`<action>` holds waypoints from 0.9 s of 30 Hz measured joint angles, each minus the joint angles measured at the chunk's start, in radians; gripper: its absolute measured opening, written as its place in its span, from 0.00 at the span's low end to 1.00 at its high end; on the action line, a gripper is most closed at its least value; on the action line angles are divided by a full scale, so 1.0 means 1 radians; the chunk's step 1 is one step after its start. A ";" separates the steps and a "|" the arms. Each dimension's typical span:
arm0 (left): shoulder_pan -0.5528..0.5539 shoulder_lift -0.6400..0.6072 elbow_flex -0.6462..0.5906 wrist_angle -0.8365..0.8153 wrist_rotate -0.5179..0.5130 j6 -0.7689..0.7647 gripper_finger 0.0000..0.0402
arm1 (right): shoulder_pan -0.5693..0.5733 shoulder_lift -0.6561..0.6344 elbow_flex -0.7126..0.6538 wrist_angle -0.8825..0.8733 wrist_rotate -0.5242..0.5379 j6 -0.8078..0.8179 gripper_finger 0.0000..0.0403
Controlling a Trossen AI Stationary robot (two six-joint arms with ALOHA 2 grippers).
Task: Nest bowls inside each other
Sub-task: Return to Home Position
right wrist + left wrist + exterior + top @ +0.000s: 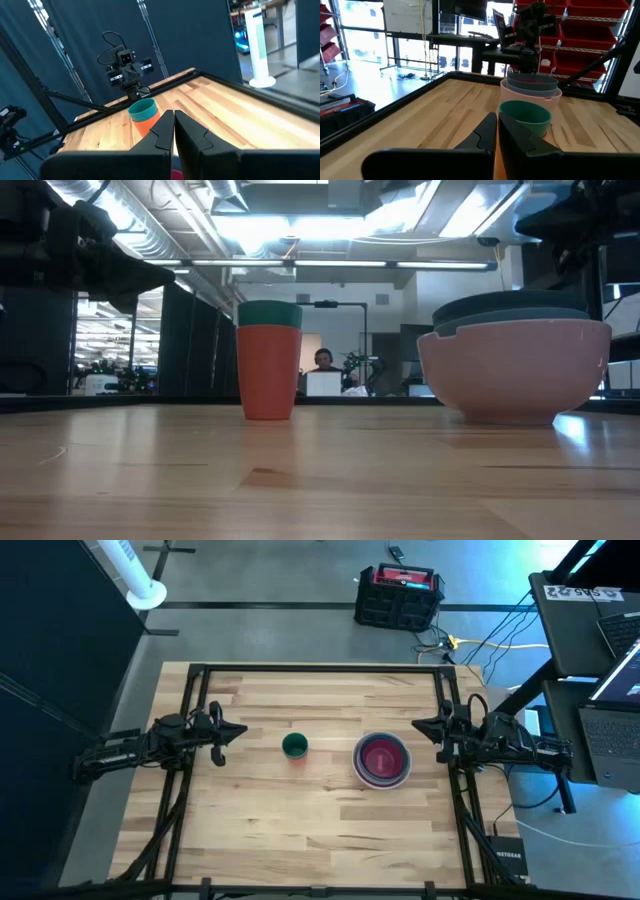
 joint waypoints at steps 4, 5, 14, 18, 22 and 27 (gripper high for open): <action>0.000 0.000 0.000 -0.001 0.000 0.000 0.00 | 0.000 0.000 0.000 -0.001 -0.023 -0.043 0.00; 0.000 0.000 0.000 -0.001 0.000 0.000 0.00 | 0.000 0.000 -0.002 -0.007 -0.035 -0.046 0.00; 0.000 0.000 0.000 -0.001 0.001 -0.001 0.00 | 0.000 0.000 -0.178 0.264 -0.144 -0.065 0.00; 0.000 0.000 0.000 -0.001 0.001 -0.001 0.00 | 0.000 0.000 -0.261 0.398 -0.186 -0.074 0.00; 0.000 0.000 0.000 -0.002 0.001 -0.001 0.00 | 0.000 0.000 -0.303 0.459 -0.201 -0.091 0.00; 0.000 0.000 0.000 -0.001 0.002 -0.001 0.00 | 0.000 0.000 -0.303 0.420 -0.201 -0.136 0.00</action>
